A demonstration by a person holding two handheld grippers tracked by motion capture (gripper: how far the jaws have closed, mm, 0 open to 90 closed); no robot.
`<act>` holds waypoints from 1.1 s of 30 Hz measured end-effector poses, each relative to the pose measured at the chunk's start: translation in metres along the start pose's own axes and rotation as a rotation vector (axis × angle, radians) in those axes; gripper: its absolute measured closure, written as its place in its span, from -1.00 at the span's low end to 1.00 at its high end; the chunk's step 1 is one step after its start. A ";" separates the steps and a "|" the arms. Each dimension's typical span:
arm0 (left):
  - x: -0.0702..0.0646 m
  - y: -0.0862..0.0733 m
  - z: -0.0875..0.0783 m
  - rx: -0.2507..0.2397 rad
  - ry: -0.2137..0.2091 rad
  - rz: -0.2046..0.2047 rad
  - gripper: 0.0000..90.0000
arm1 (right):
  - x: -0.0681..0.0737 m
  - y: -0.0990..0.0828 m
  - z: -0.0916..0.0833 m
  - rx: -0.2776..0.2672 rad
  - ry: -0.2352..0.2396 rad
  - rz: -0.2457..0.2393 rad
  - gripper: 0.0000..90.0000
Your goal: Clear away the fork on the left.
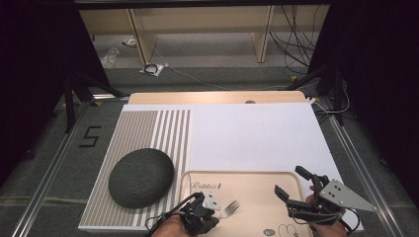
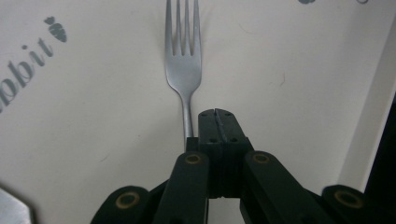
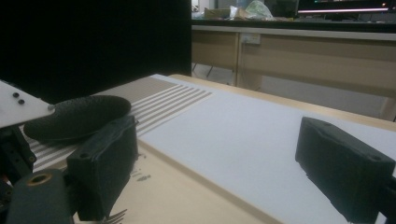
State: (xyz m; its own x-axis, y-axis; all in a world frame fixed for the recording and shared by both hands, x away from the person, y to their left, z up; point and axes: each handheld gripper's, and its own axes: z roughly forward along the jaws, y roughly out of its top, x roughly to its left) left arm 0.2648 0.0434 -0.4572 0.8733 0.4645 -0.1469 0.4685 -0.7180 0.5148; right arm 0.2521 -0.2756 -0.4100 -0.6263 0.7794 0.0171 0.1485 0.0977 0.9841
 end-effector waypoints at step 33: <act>0.028 -0.003 0.008 -0.009 0.122 -0.047 0.99 | 0.000 0.000 0.000 0.001 -0.002 -0.001 -0.69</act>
State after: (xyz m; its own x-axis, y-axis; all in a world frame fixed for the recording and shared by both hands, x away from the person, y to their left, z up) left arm 0.2884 0.0545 -0.4697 0.8275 0.5573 -0.0676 0.5066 -0.6895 0.5176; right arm 0.2526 -0.2758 -0.4104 -0.6251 0.7804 0.0156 0.1488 0.0996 0.9838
